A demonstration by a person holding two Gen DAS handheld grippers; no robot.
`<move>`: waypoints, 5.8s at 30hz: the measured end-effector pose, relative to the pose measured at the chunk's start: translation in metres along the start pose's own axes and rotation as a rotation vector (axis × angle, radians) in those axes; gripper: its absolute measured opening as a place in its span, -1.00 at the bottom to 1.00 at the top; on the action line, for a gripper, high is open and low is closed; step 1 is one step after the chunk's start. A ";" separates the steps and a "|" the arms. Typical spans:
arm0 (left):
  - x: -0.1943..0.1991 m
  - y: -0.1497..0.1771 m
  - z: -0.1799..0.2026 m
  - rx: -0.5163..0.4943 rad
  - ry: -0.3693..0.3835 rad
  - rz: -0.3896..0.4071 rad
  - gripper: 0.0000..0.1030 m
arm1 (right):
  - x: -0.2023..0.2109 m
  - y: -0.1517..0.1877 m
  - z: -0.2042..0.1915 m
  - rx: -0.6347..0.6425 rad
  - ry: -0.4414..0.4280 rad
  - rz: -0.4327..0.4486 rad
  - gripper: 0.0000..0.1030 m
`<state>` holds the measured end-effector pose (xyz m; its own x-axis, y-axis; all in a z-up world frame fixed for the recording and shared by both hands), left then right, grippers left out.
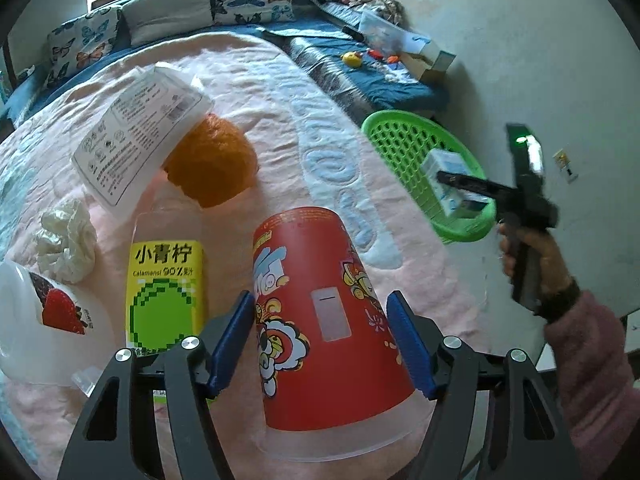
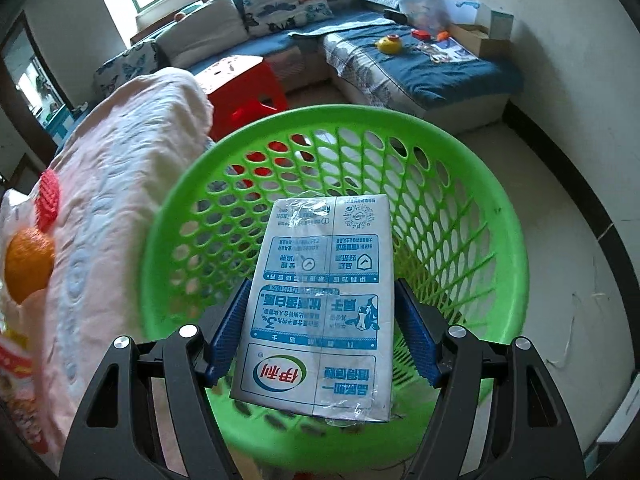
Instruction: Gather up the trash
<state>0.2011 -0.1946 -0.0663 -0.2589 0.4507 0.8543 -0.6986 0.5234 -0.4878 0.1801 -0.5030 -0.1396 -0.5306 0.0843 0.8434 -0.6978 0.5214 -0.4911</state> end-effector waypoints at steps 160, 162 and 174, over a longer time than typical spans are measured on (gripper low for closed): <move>0.028 0.126 -0.117 0.171 -0.140 0.091 -0.48 | 0.080 0.145 -0.262 0.439 -0.242 -0.148 0.21; 0.027 0.124 -0.118 0.168 -0.150 0.091 -0.68 | 0.083 0.145 -0.262 0.439 -0.251 -0.140 0.20; 0.032 0.122 -0.108 0.159 -0.159 0.101 -0.90 | 0.076 0.153 -0.254 0.462 -0.236 -0.145 0.20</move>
<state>0.1795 -0.0379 -0.1182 -0.4255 0.3685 0.8265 -0.7571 0.3553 -0.5482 0.1555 -0.2017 -0.0957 -0.4696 -0.1817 0.8640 -0.8828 0.0810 -0.4627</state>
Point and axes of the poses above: each gripper's, at about its wrist camera, not at the fingertips, and x roughly against the way its jaws point, z to its right, y to its underside, the point moved 4 cm from there along -x, roughly the way its jaws point, and after that the axes turned 8 degrees about -x, right-handed, at the moved point
